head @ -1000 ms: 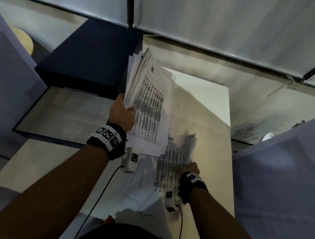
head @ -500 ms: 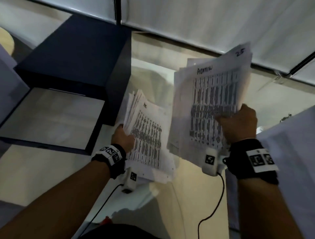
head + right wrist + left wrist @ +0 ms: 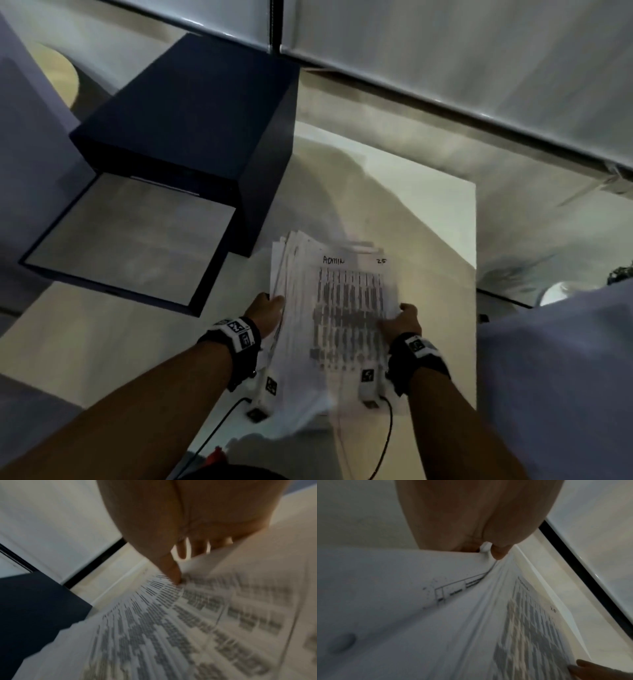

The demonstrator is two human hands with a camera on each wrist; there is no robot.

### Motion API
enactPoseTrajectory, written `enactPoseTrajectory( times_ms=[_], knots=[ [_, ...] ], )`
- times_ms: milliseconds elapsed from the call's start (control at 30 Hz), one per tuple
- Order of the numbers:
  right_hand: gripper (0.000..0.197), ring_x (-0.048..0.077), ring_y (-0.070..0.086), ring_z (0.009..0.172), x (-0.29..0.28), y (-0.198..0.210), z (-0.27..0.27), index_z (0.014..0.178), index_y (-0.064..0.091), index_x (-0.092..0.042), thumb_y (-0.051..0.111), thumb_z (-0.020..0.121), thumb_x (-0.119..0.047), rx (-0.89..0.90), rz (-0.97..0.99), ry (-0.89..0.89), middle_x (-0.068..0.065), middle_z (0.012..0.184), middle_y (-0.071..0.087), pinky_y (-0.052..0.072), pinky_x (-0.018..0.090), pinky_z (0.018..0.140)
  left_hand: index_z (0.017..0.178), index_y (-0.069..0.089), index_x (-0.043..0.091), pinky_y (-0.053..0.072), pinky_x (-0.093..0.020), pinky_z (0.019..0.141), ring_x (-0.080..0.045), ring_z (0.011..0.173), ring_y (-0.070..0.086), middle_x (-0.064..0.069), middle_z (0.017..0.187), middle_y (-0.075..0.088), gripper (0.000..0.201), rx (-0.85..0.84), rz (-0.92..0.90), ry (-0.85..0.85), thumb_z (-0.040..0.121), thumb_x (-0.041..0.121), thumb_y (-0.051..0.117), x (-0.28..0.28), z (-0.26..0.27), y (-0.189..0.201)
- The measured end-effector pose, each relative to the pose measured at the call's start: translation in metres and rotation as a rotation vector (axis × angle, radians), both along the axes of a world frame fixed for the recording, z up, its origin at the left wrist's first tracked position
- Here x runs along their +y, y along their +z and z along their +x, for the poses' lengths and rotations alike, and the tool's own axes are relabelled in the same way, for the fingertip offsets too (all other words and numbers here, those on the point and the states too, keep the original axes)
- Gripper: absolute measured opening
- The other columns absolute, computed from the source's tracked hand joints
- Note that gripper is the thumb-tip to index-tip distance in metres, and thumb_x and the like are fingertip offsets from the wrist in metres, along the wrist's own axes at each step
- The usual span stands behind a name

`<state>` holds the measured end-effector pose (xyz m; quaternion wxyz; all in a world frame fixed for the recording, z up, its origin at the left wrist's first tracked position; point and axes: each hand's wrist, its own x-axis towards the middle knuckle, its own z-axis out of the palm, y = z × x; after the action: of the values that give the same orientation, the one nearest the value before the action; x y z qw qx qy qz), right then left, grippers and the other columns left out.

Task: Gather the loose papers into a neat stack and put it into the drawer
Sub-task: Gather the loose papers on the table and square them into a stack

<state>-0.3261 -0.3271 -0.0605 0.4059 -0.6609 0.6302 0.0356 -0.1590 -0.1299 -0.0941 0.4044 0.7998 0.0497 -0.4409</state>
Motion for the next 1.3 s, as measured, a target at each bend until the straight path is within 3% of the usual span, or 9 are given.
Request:
enactPoseTrajectory(
  times_ms=[100, 267, 367, 600, 800, 933, 1033, 1167, 1300],
  knots=[
    [0.06, 0.041, 0.045, 0.127, 0.017, -0.024, 0.007, 0.144, 0.03, -0.002, 0.056, 0.093, -0.021, 0.133, -0.041, 0.01, 0.025, 0.143, 0.041, 0.041, 0.049, 0.105, 0.154, 0.003, 0.006, 0.028, -0.032, 0.112, -0.031, 0.141, 0.033, -0.015, 0.158, 0.024, 0.07, -0.003, -0.003, 0.034, 0.102, 0.036, 0.041, -0.009, -0.013, 0.007],
    [0.07, 0.038, 0.033, 0.136, 0.026, -0.029, 0.012, 0.152, 0.017, -0.009, 0.052, 0.093, -0.021, 0.225, -0.045, 0.126, 0.015, 0.152, 0.03, 0.029, 0.047, 0.113, 0.153, 0.005, 0.005, 0.023, -0.043, 0.118, -0.037, 0.143, 0.026, -0.019, 0.159, 0.018, 0.083, -0.075, 0.101, -0.045, 0.095, 0.042, 0.052, -0.019, -0.012, 0.002],
    [0.073, 0.038, 0.038, 0.136, 0.027, -0.031, 0.008, 0.155, 0.013, -0.019, 0.052, 0.094, -0.023, 0.044, 0.004, 0.161, 0.014, 0.153, 0.033, 0.032, 0.043, 0.113, 0.155, -0.001, 0.008, 0.02, -0.043, 0.119, -0.036, 0.145, 0.022, -0.019, 0.16, 0.013, 0.086, -0.068, 0.087, -0.122, 0.096, 0.044, 0.051, -0.022, -0.006, 0.004],
    [0.074, 0.026, 0.028, 0.143, 0.04, -0.024, 0.006, 0.154, 0.009, -0.008, 0.052, 0.093, -0.007, -0.174, 0.022, 0.092, 0.009, 0.157, 0.023, 0.023, 0.027, 0.116, 0.153, -0.014, 0.01, 0.017, -0.042, 0.121, -0.032, 0.149, 0.013, -0.015, 0.163, -0.001, 0.089, -0.069, -0.023, -0.167, 0.099, 0.04, 0.049, -0.031, -0.002, 0.008],
    [0.062, 0.037, 0.043, 0.131, 0.052, -0.023, -0.019, 0.15, 0.028, -0.009, 0.045, 0.09, -0.016, 0.157, -0.008, 0.12, 0.014, 0.149, 0.037, 0.038, 0.045, 0.11, 0.154, -0.008, 0.003, 0.017, -0.04, 0.121, -0.035, 0.148, 0.013, -0.021, 0.161, 0.004, 0.089, -0.045, 0.112, -0.256, 0.098, 0.037, 0.052, -0.022, -0.007, 0.002],
    [0.071, 0.035, 0.028, 0.14, 0.055, -0.015, -0.015, 0.154, 0.006, -0.013, 0.045, 0.095, -0.02, 0.246, -0.029, 0.19, 0.007, 0.158, 0.019, 0.029, 0.048, 0.114, 0.153, -0.007, 0.001, 0.019, -0.042, 0.12, -0.039, 0.148, 0.015, -0.024, 0.161, 0.004, 0.088, -0.047, 0.136, -0.308, 0.097, 0.03, 0.054, -0.028, -0.019, 0.006],
    [0.064, 0.032, 0.029, 0.142, 0.049, -0.015, -0.014, 0.154, 0.016, -0.016, 0.042, 0.095, -0.012, 0.085, -0.106, 0.23, 0.008, 0.157, 0.026, 0.025, 0.048, 0.117, 0.153, -0.011, 0.004, 0.019, -0.04, 0.12, -0.035, 0.148, 0.017, -0.02, 0.162, 0.005, 0.088, -0.053, 0.117, -0.285, 0.098, 0.034, 0.052, -0.031, -0.009, 0.006],
    [0.066, 0.022, 0.011, 0.149, 0.038, -0.02, -0.016, 0.154, 0.012, -0.007, 0.036, 0.094, 0.003, -0.075, -0.223, 0.27, 0.006, 0.162, 0.011, 0.008, 0.032, 0.123, 0.155, -0.009, 0.016, 0.03, -0.044, 0.115, -0.038, 0.14, 0.032, -0.019, 0.159, 0.014, 0.084, -0.159, 0.002, -0.25, 0.098, 0.027, 0.052, -0.031, -0.004, 0.006],
    [0.063, 0.025, 0.028, 0.145, 0.027, -0.018, -0.007, 0.153, 0.021, -0.011, 0.041, 0.094, 0.001, -0.141, -0.145, 0.203, 0.009, 0.158, 0.026, 0.018, 0.029, 0.12, 0.156, -0.004, 0.02, 0.031, -0.049, 0.115, -0.039, 0.14, 0.032, -0.018, 0.158, 0.017, 0.082, -0.228, -0.025, -0.276, 0.096, 0.026, 0.053, -0.032, -0.005, 0.0]
  ],
)
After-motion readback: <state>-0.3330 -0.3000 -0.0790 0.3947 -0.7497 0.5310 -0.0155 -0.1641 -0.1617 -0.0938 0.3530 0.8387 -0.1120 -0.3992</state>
